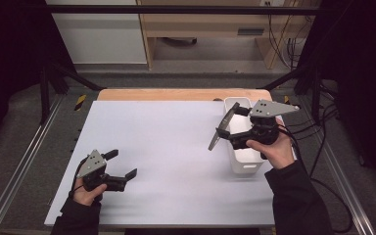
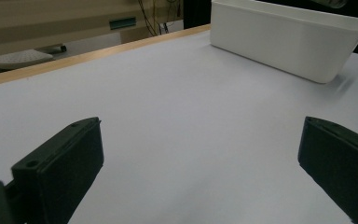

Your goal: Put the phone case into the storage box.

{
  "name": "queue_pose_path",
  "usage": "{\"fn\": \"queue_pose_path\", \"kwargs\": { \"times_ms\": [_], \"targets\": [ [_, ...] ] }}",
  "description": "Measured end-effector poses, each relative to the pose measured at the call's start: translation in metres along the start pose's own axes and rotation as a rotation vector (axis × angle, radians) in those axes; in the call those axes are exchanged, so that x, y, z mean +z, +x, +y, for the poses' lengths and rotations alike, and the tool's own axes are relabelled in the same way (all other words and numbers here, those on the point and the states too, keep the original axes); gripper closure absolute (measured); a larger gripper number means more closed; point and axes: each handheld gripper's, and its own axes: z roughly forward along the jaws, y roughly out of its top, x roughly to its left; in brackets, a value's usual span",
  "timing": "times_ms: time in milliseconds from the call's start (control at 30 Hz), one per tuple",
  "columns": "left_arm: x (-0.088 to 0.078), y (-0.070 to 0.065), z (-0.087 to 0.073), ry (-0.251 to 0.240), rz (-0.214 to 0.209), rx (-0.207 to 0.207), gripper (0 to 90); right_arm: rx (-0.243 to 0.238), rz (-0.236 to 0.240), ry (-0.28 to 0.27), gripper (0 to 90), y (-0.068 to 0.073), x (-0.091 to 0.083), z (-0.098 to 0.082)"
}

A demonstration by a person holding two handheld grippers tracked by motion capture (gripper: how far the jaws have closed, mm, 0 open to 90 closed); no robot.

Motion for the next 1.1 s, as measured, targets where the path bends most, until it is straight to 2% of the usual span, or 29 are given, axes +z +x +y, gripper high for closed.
{"fn": "queue_pose_path", "kwargs": {
  "times_ms": [100,533,700,733,1100],
  "targets": [
    [-0.001,0.003,-0.003,0.000,0.020,-0.010,0.0,0.002,-0.016,0.002,11.8,-0.002,0.001,0.001],
    [-0.005,0.009,-0.007,-0.001,0.051,-0.024,0.0,0.014,-0.101,0.004,11.8,-0.015,0.000,0.007],
    [-0.004,0.010,-0.008,0.004,0.047,-0.025,0.0,0.034,-0.151,0.000,11.9,-0.022,0.001,0.008],
    [-0.004,0.010,-0.009,0.007,0.049,-0.022,0.0,0.046,-0.175,0.000,11.9,-0.025,0.002,0.009],
    [-0.003,0.011,-0.010,0.008,0.049,-0.031,0.0,0.083,-0.249,0.004,11.8,-0.042,0.008,0.011]
  ]
}}
